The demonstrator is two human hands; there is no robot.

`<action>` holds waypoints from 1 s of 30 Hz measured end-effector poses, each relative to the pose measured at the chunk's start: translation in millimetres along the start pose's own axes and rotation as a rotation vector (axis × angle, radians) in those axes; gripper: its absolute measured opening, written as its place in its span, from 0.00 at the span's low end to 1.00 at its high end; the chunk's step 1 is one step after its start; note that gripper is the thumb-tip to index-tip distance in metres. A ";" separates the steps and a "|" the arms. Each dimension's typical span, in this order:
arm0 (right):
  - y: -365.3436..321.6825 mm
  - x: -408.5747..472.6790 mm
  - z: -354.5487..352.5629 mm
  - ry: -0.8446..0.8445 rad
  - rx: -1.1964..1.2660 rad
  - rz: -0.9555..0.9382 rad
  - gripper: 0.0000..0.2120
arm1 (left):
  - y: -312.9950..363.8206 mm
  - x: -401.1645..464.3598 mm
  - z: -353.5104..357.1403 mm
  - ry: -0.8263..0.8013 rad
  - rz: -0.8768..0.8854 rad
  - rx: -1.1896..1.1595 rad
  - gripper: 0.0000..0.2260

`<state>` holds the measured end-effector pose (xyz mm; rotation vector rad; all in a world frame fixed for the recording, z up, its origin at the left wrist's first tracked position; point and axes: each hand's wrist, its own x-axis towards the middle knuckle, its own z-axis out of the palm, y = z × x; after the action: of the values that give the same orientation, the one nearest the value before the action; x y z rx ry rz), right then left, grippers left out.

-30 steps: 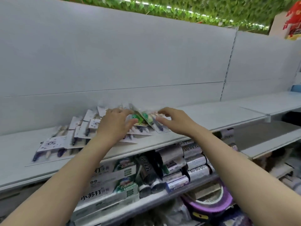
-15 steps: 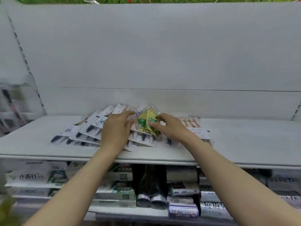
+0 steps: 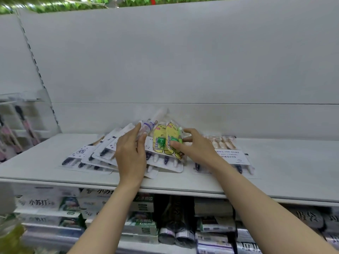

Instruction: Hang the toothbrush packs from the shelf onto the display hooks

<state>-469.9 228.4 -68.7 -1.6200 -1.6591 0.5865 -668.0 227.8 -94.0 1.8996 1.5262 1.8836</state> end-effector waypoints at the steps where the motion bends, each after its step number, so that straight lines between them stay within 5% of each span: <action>1: 0.3 -0.1 0.5 -0.001 0.030 -0.024 0.41 | -1.8 -0.3 -0.1 0.013 -0.002 -0.027 0.17; 7: 1.8 5.4 7.3 -0.022 -0.081 0.015 0.49 | -6.2 -1.9 -1.6 0.061 0.001 -0.095 0.16; 13: -0.4 2.6 7.0 -0.017 -0.161 -0.073 0.45 | -3.2 -2.6 -2.7 0.049 0.025 -0.104 0.16; 22: 3.1 -0.8 10.5 0.049 -0.048 -0.325 0.45 | -4.6 -2.9 -2.3 0.057 0.026 -0.104 0.16; 30: 3.0 0.0 7.4 0.069 0.094 -0.224 0.50 | -3.1 -3.3 -2.8 0.061 0.040 -0.113 0.15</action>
<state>-473.5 230.0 -75.7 -1.3499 -1.7068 0.4819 -671.2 225.6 -97.7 1.8547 1.3756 2.0155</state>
